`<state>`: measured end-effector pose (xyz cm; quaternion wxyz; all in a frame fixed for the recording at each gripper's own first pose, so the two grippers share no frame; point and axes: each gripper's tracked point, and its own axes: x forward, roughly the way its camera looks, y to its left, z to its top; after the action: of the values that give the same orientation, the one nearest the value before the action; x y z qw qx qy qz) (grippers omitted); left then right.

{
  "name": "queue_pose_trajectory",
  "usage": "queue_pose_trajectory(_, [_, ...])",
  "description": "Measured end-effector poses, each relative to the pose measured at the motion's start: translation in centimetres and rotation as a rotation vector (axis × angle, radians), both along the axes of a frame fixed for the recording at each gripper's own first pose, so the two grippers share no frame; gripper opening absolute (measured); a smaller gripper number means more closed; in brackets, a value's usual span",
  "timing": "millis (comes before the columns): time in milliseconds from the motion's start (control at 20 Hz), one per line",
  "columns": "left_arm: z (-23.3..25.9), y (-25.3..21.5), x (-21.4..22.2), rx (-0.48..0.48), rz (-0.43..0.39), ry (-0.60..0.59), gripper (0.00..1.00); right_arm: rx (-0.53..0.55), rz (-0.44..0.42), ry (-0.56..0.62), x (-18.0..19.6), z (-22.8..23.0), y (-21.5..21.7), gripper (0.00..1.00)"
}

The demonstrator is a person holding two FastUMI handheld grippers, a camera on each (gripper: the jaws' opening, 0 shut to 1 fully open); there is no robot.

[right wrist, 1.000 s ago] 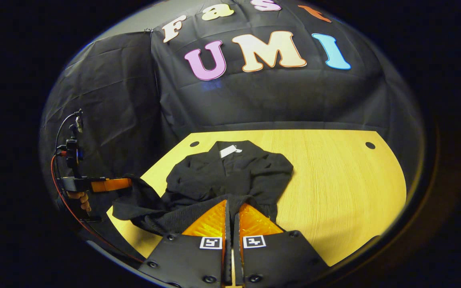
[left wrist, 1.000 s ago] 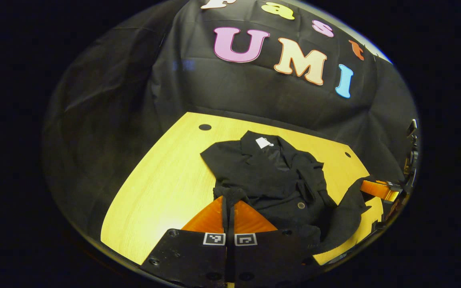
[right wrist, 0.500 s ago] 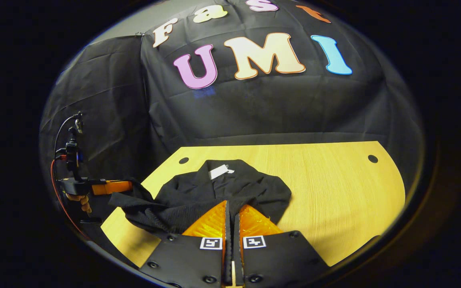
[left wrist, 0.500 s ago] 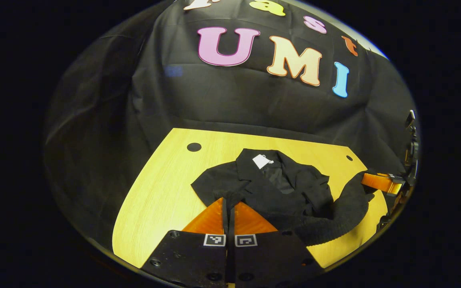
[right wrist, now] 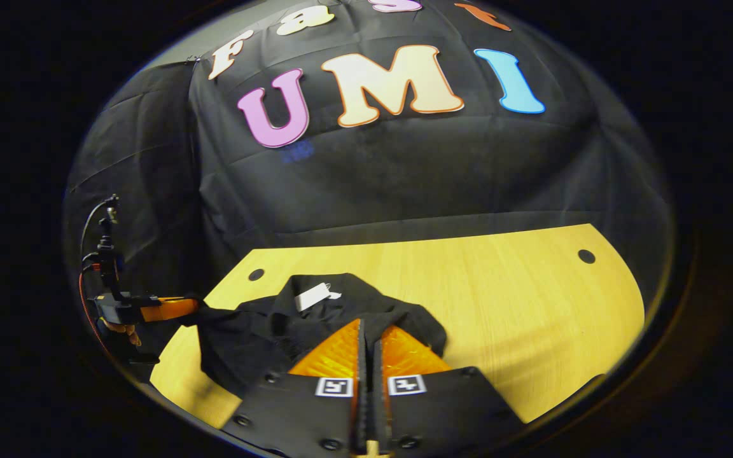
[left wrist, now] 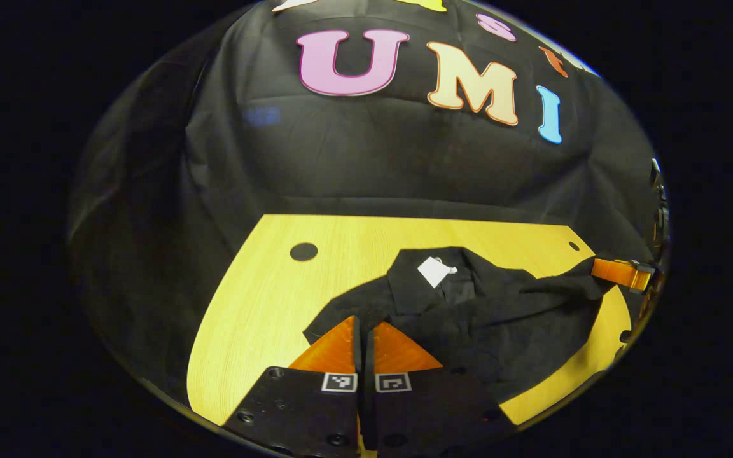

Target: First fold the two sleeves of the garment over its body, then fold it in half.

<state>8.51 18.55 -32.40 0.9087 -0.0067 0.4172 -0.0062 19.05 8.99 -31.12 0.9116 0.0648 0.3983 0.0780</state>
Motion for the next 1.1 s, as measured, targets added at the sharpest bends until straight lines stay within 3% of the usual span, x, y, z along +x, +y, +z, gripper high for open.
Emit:
queue_pose_trajectory(50, [0.3,1.0,0.2,0.052,0.016,-0.008,0.0,-0.016,-0.028,-0.008,0.3,-0.2,-0.4,0.11])
queue_pose_trajectory(100, [0.8,2.3,0.7,0.11,0.046,-0.031,0.32,-0.042,-0.048,-0.031,-0.2,-0.2,-0.9,0.4])
queue_pose_trajectory(200, [1.8,1.8,0.8,0.091,0.07,-0.082,0.95,-0.075,-0.062,-0.098,0.8,1.9,-1.2,0.97])
queue_pose_trajectory(300, [2.9,1.7,0.4,0.072,0.085,-0.11,0.95,-0.106,-0.07,-0.167,0.6,4.0,-1.5,0.98])
queue_pose_trajectory(350, [3.3,1.7,0.1,0.072,0.088,-0.127,0.95,-0.11,-0.073,-0.19,0.3,4.7,-1.6,0.93])
queue_pose_trajectory(400, [3.6,1.8,0.0,0.084,0.088,-0.143,0.95,-0.108,-0.071,-0.195,-0.2,5.1,-1.6,0.98])
queue_pose_trajectory(550, [4.5,1.7,0.6,0.124,0.052,-0.165,0.95,-0.099,-0.049,-0.213,-2.9,6.6,-1.9,0.98])
queue_pose_trajectory(1100, [6.0,-2.0,0.6,0.001,-0.008,-0.19,0.94,-0.076,-0.016,-0.236,-3.9,7.6,-1.0,0.98])
